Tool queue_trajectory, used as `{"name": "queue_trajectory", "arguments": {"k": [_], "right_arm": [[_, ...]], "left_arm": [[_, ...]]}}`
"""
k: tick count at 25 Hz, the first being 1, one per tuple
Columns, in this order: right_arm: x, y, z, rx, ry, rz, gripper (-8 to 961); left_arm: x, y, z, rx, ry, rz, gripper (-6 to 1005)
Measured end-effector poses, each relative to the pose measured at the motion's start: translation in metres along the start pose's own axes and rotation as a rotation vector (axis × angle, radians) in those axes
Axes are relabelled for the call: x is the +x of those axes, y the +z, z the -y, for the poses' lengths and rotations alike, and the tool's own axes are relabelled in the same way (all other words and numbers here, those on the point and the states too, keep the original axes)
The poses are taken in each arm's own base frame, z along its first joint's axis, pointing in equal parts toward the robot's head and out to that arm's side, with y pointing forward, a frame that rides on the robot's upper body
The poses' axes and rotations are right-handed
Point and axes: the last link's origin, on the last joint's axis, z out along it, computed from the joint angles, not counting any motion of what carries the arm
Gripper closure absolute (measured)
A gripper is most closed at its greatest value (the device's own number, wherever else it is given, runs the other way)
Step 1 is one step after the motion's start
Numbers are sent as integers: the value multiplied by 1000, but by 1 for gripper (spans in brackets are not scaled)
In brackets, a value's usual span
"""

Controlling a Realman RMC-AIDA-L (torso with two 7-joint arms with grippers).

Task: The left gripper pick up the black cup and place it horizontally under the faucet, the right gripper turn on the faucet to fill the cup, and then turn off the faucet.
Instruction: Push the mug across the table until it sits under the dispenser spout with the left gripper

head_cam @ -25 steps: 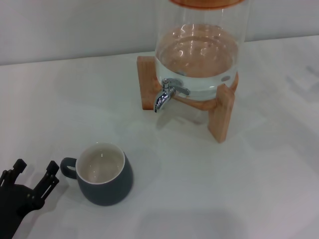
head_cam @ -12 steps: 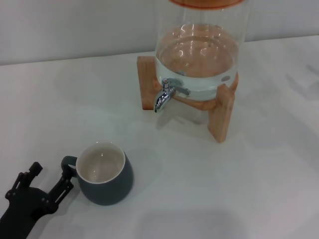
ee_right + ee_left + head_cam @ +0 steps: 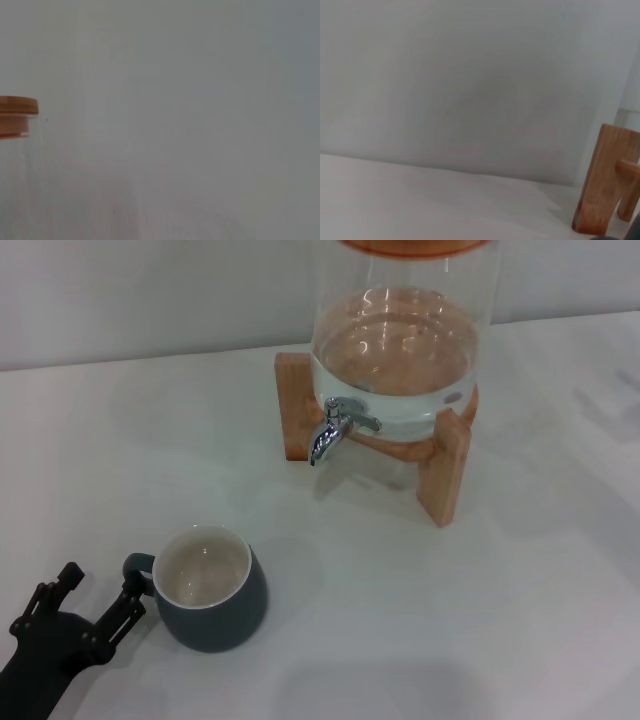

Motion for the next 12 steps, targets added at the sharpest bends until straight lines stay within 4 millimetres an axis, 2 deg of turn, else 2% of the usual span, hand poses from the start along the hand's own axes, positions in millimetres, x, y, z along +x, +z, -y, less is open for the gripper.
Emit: {"name": "queue_trajectory", "arguments": {"k": [12], "right_arm": [[2, -5, 2, 11, 3, -3, 143]], "left_arm": [[0, 11, 1, -51, 63, 53, 107]]}}
